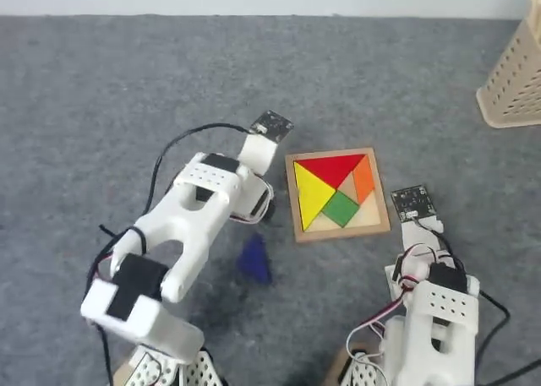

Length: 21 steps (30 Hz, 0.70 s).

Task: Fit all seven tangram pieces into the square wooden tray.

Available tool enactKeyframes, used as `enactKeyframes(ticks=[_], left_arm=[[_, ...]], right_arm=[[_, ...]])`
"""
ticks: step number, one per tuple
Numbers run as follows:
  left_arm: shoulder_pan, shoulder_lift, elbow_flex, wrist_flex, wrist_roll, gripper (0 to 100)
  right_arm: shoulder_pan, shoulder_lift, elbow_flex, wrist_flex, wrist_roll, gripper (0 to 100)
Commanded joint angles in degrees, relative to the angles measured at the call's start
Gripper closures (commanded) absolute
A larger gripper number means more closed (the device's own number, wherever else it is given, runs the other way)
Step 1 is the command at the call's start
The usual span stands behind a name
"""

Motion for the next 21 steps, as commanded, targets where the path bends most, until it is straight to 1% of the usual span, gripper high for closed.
enactKeyframes(ticks=[1,7,12,17,19,21], left_arm=[[-3.4,2.4,-2.7,2.5,0.5,80],[-3.2,2.5,-2.8,3.8,0.4,80],[-3.5,2.5,-2.9,2.3,0.4,88],[-3.1,2.5,-2.9,2.5,0.3,92],[-3.1,2.3,-3.0,2.5,0.1,94],[-3.1,0.9,-3.0,2.5,-1.4,98]], right_arm=[[0.7,-1.8,0.1,-1.0,0.7,97.8],[0.7,-1.8,0.1,-1.0,0.7,97.8],[0.7,-1.8,0.1,-1.0,0.7,97.8],[0.7,-1.8,0.1,-1.0,0.7,97.8],[0.7,-1.8,0.1,-1.0,0.7,97.8],[0.7,-1.8,0.1,-1.0,0.7,97.8]])
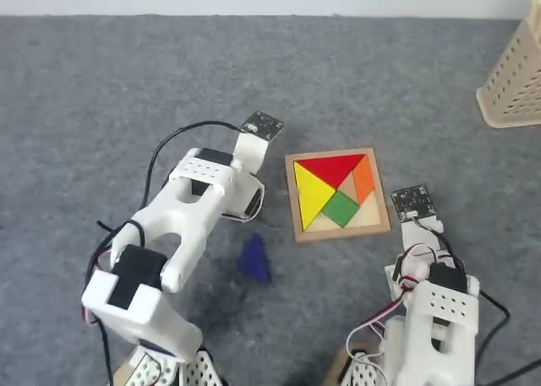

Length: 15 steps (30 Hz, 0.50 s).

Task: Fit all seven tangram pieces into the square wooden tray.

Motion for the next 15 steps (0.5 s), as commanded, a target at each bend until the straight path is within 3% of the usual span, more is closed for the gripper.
enactKeyframes(ticks=[1,7,15], left_arm=[[-0.4,-2.7,-1.3,0.5,-2.4,99],[1.8,-15.6,-3.8,9.0,-2.7,99],[16.5,-22.3,-9.5,16.9,-6.3,99]], right_arm=[[0.7,-1.8,0.1,-1.0,0.7,97.8],[0.7,-1.8,0.1,-1.0,0.7,97.8],[0.7,-1.8,0.1,-1.0,0.7,97.8]])
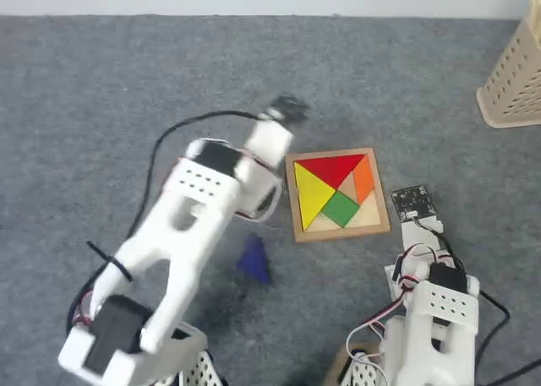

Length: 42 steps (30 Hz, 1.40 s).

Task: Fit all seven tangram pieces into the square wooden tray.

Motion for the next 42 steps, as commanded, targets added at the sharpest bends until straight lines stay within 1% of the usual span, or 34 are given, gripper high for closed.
enactKeyframes(ticks=[1,5,9,13,19,22,24,29,34,38,42], left_arm=[[8.0,-2.3,-4.6,1.8,-3.5,99],[12.1,3.5,-7.8,0.2,-3.4,99],[13.1,11.3,-12.2,-1.2,-3.4,99],[13.8,16.1,-12.8,-3.6,-3.6,99],[17.5,19.3,-12.8,-4.0,-4.0,99],[18.5,21.0,-12.7,-4.0,-8.1,99],[18.7,22.8,-12.9,-4.1,-10.2,99],[18.6,24.8,-13.1,-6.0,-11.0,99],[18.6,24.8,-13.1,-6.6,-14.9,99],[18.6,25.1,-13.1,-6.7,-15.0,99],[18.5,25.1,-13.1,-8.4,-14.7,99]], right_arm=[[0.7,-1.8,0.1,-1.0,0.7,97.8],[0.7,-1.8,0.1,-1.0,0.7,97.8],[0.6,-1.8,0.1,-1.0,0.7,97.8],[0.6,-1.8,0.1,-1.0,0.8,97.8],[0.6,-1.8,0.1,-1.0,0.9,97.8],[0.6,-1.8,0.1,-1.0,1.0,97.8],[0.6,-1.8,0.1,-1.0,1.0,97.8],[0.6,-1.8,0.1,-1.0,1.0,97.8],[0.6,-1.8,0.1,-1.0,1.0,97.8],[0.6,-1.8,0.1,-1.0,1.0,97.8],[0.6,-1.8,0.1,-1.0,0.9,97.8]])
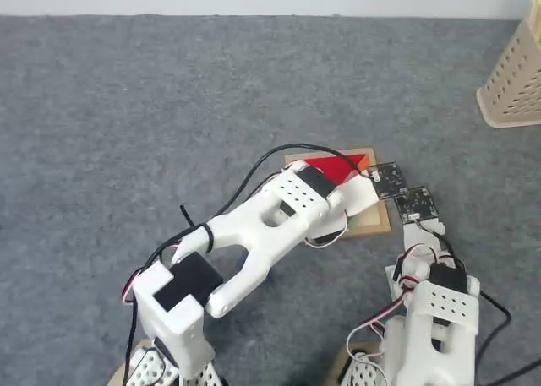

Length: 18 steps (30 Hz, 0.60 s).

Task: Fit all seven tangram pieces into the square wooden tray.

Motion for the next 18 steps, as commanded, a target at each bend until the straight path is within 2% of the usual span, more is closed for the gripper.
enactKeyframes(ticks=[1,5,13,18], left_arm=[[0.3,-0.6,-2.1,-1.6,-0.2,99],[-0.1,-2.4,-2.9,-1.3,4.1,99],[-6.9,-14.2,-2.3,0.4,8.5,99],[-6.1,-12.3,0.5,-2.0,7.9,99]], right_arm=[[0.4,-1.8,0.1,-1.0,0.9,97.8],[0.7,-1.8,0.0,-1.0,0.8,97.8],[1.1,-1.8,-0.3,-0.9,0.7,98.3],[9.2,-2.3,-0.4,-1.0,1.0,99.3]])
